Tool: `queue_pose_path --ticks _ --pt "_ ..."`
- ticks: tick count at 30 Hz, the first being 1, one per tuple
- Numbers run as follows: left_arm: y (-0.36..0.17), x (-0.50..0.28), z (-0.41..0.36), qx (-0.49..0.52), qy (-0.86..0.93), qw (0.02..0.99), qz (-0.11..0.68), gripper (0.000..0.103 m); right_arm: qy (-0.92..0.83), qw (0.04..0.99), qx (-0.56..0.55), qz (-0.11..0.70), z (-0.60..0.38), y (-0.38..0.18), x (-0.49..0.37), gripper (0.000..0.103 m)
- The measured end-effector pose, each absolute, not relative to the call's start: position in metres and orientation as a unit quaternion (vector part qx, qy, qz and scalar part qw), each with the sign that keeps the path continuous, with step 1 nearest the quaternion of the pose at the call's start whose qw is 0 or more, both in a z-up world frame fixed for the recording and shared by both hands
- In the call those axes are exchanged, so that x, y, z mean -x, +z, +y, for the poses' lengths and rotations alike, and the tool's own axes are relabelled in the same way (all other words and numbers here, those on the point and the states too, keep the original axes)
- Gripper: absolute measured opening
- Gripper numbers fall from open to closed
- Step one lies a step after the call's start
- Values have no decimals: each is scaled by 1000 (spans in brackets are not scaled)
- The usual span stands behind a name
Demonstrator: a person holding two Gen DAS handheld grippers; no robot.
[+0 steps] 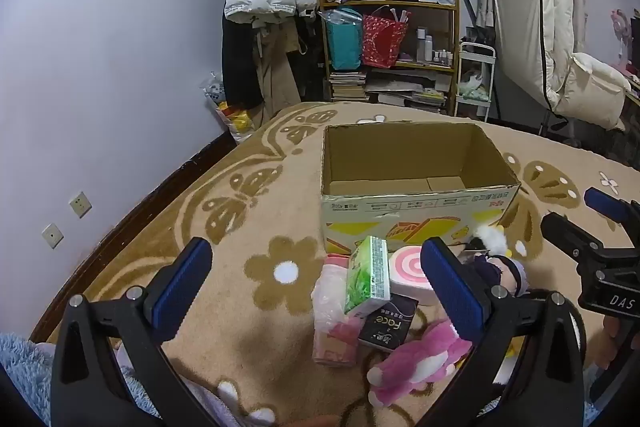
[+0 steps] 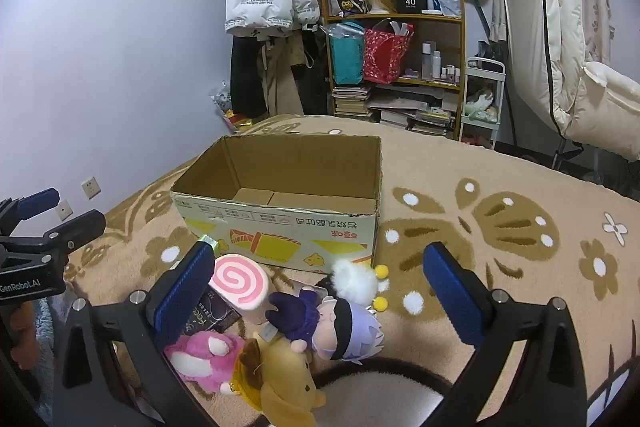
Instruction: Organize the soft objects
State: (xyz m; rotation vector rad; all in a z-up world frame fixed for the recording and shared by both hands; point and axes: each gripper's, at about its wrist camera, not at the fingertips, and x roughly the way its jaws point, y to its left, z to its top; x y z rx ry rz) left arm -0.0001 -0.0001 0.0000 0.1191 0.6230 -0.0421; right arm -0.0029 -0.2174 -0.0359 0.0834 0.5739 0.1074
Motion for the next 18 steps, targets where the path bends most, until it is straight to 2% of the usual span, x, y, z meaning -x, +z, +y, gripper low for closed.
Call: queue_pose_path --ticks 18 --pt "5 3 -1 -58 -28 952 300 103 53 957 -40 283 -217 -36 3 103"
